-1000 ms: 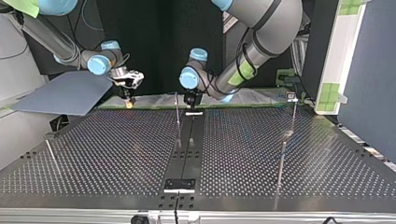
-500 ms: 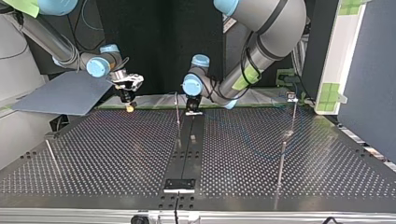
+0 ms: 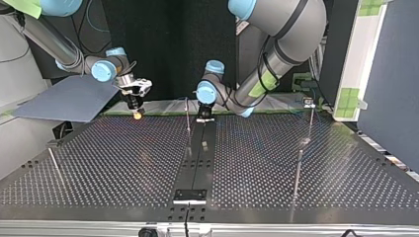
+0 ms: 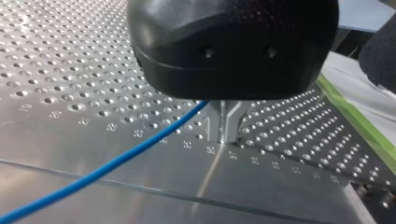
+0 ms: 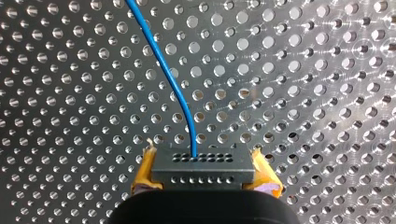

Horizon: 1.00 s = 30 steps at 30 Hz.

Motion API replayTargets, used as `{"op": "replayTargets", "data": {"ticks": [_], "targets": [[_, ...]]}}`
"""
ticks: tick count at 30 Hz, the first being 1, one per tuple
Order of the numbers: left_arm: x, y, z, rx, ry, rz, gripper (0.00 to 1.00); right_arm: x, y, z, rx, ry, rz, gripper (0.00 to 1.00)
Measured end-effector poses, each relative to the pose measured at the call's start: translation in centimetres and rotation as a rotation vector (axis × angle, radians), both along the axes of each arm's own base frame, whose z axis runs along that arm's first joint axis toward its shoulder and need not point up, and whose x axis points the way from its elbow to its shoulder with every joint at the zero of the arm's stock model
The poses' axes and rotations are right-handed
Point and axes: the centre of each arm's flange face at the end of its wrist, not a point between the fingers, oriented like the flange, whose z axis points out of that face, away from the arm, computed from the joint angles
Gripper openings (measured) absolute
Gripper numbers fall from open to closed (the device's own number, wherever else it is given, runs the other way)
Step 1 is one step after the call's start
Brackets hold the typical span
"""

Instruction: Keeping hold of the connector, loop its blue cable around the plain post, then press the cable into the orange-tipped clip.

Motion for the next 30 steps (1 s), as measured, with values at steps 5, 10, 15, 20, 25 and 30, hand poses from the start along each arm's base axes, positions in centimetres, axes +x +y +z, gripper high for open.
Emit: {"op": "replayTargets", "data": {"ticks": [5,10,15,20,25,30], "targets": [[0.0,-0.1,0.0,-0.005,0.0,-0.009,0.64,0.0,0.0,0.0,-0.001,-0.001,0.0,0.11],[0.0,-0.1,0.0,-0.007,0.002,-0.021,0.99,0.0,-0.1,0.0,0.0,-0.004,-0.001,0.11],[-0.2,0.2,-0.1,0.023,0.015,-0.015,0.99,0.0,0.0,0.0,0.002,-0.004,0.0,0.11],[-1.1,0.4,-0.5,0.099,0.04,0.003,0.99,0.0,0.0,0.0,0.004,-0.005,0.0,0.11],[-2.7,0.8,-0.6,0.175,0.064,0.014,0.99,-0.1,0.0,0.0,0.01,-0.004,-0.001,0.11],[-4.0,0.8,0.7,0.22,0.031,0.024,0.99,-0.1,0.0,-0.1,0.013,-0.003,-0.001,0.11]]}}
